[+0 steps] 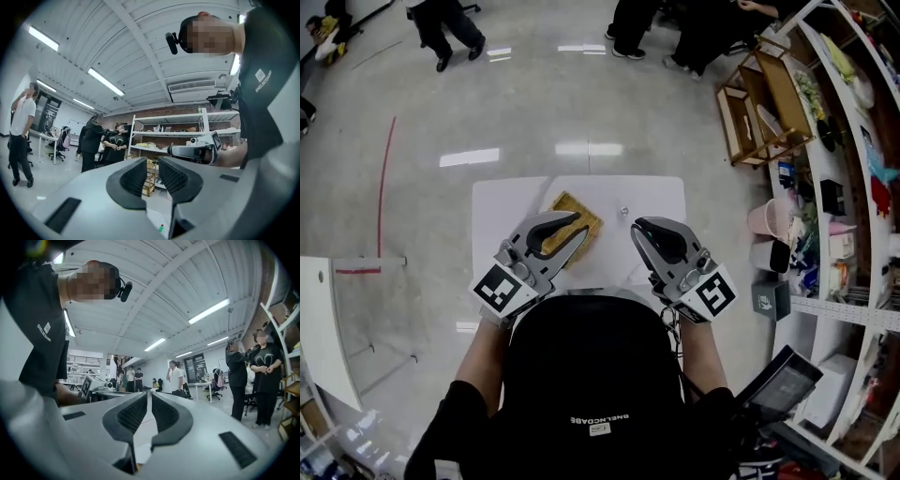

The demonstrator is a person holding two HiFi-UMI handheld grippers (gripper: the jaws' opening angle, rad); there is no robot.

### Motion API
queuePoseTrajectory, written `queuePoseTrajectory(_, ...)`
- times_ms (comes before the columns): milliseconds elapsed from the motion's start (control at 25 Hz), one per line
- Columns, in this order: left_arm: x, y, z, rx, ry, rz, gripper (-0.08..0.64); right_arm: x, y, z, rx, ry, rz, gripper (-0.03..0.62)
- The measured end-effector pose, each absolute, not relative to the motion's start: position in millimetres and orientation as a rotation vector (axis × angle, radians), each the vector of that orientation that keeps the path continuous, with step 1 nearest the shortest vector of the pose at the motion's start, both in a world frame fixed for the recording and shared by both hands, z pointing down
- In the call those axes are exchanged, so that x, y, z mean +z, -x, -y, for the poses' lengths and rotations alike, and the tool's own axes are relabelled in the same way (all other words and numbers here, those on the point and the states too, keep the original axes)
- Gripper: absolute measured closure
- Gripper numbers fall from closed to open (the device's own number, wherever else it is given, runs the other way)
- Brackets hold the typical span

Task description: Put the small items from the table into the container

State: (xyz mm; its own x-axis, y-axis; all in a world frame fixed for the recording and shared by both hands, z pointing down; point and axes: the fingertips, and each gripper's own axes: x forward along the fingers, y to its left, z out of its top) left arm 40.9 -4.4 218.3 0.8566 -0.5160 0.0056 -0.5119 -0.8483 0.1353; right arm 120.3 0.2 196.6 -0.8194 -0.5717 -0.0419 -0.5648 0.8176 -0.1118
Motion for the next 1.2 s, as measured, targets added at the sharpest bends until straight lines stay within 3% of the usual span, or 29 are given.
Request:
queuePoseTrajectory(160, 220.7, -49.9, 6.7, -0.018, -2.923, 0.809, 0.483, 201.7, -133.6, 2.8, -0.182, 0.948, -2.912, 0.554)
queuePoseTrajectory(240, 222.9, -53.4, 10.7, -0.005, -2.923, 0.841, 0.525, 204.5, -140.9, 7.5, -0.174, 0.965, -2.907, 0.554)
queuePoseTrajectory(440, 215.4, -57.0, 22.3, -0.136, -2.871, 0.817, 0.523, 207.1, -152.4, 18.1, -0.204, 0.984, -2.89, 0.554)
queuePoseTrajectory(800, 219.0, -54.8, 34.5, -0.102, -2.828, 0.868, 0.525, 213.6, -161.3, 26.2, -0.244, 0.99, -2.881, 0.554)
queuePoseTrajectory(1200, 247.8, -52.5, 24.7, 0.02, -2.735, 0.939, 0.523, 286.6, -221.8, 58.4, -0.403, 1.226, -2.885, 0.551)
